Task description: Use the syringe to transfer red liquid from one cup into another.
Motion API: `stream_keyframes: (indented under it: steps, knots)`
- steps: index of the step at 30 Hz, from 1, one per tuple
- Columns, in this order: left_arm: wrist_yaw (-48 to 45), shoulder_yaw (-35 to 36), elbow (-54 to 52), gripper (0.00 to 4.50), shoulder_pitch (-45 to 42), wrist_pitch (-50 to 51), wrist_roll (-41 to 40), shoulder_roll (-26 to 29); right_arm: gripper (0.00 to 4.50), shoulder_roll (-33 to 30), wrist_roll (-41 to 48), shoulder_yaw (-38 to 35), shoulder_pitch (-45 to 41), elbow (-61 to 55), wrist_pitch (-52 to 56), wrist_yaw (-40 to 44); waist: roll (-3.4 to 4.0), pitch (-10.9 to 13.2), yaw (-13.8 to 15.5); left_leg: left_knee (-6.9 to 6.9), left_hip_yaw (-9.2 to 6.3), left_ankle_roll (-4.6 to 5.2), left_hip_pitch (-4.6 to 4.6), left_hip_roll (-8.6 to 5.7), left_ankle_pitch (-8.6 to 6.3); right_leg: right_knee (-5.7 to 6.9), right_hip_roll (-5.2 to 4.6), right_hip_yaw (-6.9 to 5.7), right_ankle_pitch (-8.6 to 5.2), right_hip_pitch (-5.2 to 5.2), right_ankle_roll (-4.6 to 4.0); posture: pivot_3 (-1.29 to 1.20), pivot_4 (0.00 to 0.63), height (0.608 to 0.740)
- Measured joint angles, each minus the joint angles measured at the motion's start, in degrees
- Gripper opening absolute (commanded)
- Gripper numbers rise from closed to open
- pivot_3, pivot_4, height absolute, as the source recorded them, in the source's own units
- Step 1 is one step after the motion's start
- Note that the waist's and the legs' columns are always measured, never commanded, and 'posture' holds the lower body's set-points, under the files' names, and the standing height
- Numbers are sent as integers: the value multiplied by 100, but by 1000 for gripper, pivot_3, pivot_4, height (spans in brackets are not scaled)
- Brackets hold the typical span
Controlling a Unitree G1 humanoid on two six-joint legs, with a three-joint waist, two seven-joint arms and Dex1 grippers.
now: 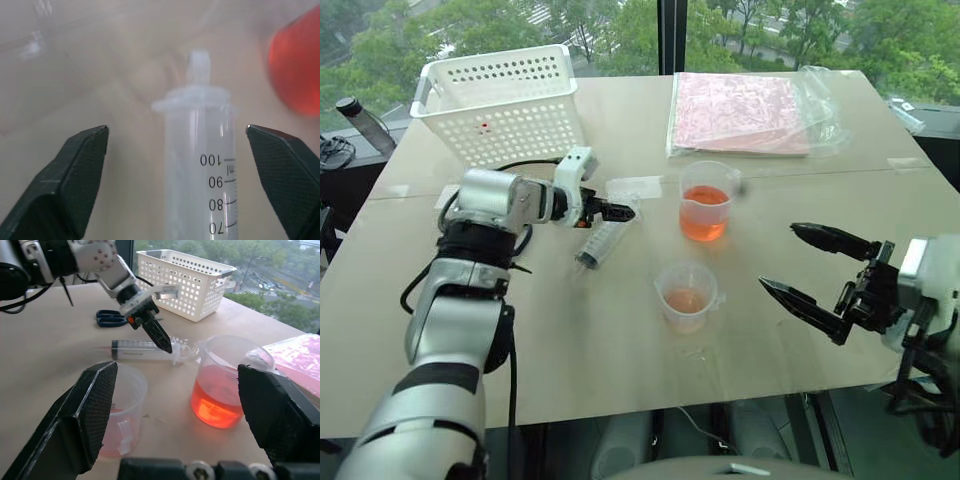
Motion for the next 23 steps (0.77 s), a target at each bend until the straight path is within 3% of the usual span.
stream_keyframes:
  steps: [3,6,12,15,18,23]
  knots:
    - [44,1150,-1453,4461,768,-498,-492,-35,4136,267,-41,158,-224,280,128,-445,2,-1,3,3,5,-1,2,-1,0,-1,-10,4,1,0,-1,0,150,740]
    - [-52,1741,-2658,4495,1687,-755,-832,59,4318,291,-69,79,-311,429,108,-565,11,-7,31,0,4,-1,8,-3,0,0,-11,2,1,4,-1,0,150,740]
    - [-778,2236,-4263,4495,4330,-1328,-1349,96,4318,131,-465,-831,1105,700,-265,424,18,-11,93,-9,0,-1,15,-4,0,-12,-15,-5,0,20,-1,0,150,740]
    - [-942,2276,-4537,4495,5043,-1733,-1314,123,4318,129,-514,-1165,1524,807,-328,843,21,-10,77,-8,-3,0,36,-2,-1,-8,-18,-7,2,41,-5,0,150,740]
    - [-1007,2576,-4764,4495,5803,-2299,-1204,78,4318,148,-516,-1571,2179,880,-506,1448,25,-10,68,-27,-3,28,113,1,-19,-20,-23,-7,-9,117,-24,0,150,740]
    - [-1118,2741,-4456,4495,6797,-3132,-851,-55,4318,171,-524,-1818,2373,1009,-642,1866,47,-22,44,-30,2,31,125,4,-22,-27,-24,-2,-13,123,-30,0,150,740]
